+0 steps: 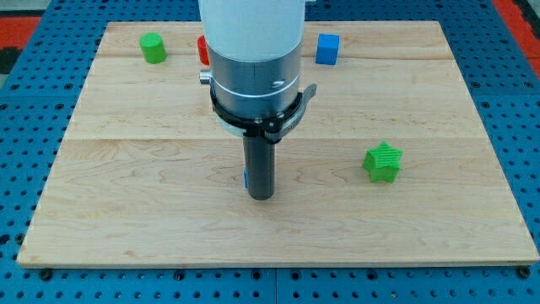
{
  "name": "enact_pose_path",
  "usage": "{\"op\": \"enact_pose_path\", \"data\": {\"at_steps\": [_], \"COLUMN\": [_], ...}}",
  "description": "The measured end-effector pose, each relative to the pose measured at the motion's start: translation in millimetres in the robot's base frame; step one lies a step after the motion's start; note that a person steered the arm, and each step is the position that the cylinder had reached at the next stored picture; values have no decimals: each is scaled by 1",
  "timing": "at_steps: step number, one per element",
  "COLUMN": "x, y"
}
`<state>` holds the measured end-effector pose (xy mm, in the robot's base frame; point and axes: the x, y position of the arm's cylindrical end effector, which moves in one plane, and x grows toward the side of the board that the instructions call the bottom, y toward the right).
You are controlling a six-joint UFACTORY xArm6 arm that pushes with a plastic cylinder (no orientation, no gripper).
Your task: Slide the blue triangle towards the yellow hexagon
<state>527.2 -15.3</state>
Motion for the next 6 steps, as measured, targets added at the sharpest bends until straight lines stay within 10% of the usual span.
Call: {"op": "enact_pose_path", "data": {"at_steps": [6], "x": [-90], "y": [-4]}}
